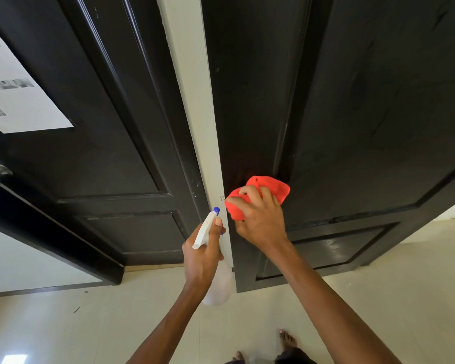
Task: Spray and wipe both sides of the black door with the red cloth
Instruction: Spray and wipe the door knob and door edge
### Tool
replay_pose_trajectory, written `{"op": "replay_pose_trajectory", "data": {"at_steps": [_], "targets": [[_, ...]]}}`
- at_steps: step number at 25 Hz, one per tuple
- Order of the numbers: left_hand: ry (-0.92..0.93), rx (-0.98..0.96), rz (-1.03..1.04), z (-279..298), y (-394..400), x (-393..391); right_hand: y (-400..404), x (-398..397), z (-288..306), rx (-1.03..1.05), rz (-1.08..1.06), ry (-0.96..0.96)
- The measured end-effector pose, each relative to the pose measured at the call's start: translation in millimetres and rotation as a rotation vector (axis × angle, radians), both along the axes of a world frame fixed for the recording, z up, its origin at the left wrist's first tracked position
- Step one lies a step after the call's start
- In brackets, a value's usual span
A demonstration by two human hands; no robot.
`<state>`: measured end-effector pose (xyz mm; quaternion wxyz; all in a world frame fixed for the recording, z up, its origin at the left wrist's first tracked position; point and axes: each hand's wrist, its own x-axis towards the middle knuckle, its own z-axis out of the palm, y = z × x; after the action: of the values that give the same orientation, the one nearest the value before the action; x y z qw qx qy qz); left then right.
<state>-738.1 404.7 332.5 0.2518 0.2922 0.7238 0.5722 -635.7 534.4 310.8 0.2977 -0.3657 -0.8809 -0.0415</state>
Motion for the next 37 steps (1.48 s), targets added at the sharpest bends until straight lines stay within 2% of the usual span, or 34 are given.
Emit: {"op": "replay_pose_trajectory", "data": {"at_steps": [1,4,5,6,7,10,11,13,15,19,21,23,26,30,35,37], "targets": [[0.001,0.005,0.003,1.4,0.7,-0.8,2.0,5.1,-2.1,-0.096,-0.032,0.114],[-0.003,0.027,0.017,4.7,-1.0,-4.2,4.5,18.6,-5.3,-0.552,-0.14,0.632],[-0.005,0.031,0.024,4.8,-2.6,-5.4,4.5,18.5,-3.2,-0.636,-0.168,0.738],[-0.011,0.034,0.037,4.7,-4.5,-6.4,3.8,15.8,0.1,-0.634,-0.188,0.74],[-0.024,0.036,0.048,4.6,-6.8,-7.1,3.0,11.7,2.9,-0.552,-0.191,0.658],[-0.051,0.044,0.054,5.8,-7.8,-7.9,0.0,-8.3,7.5,-0.172,-0.139,0.157],[-0.055,0.035,0.06,6.2,-7.9,-7.0,0.2,-11.4,6.6,-0.105,-0.11,0.062],[-0.049,0.031,0.05,8.3,-5.4,-5.5,4.7,-7.4,5.5,-0.088,-0.055,0.078],[-0.028,0.022,0.032,7.4,-2.3,-3.7,7.9,5.6,0.8,-0.263,-0.087,0.348],[-0.016,0.015,0.027,8.8,-2.6,-2.7,11.4,12.0,-17.0,-1.144,-0.255,1.34],[-0.004,0.022,0.035,8.3,-7.7,-6.0,9.8,10.5,-27.5,-1.398,-0.273,1.606],[-0.005,0.022,0.037,6.4,-14.2,-9.3,2.1,7.1,-38.3,-1.541,-0.221,1.744],[0.007,0.017,0.04,2.3,-22.4,-11.7,-15.7,-7.6,-40.4,-1.626,-0.159,1.874],[0.045,0.005,0.067,1.3,-32.4,-16.7,-40.2,-39.3,-38.2,-1.78,-0.052,2.185],[0.076,-0.008,0.108,5.6,-44.6,-23.2,-57.8,-73.3,-32.8,-1.795,0.201,2.387],[0.086,-0.018,0.12,5.9,-47.6,-24.5,-57.6,-74.0,-34.7,-1.764,0.235,2.408]]}}
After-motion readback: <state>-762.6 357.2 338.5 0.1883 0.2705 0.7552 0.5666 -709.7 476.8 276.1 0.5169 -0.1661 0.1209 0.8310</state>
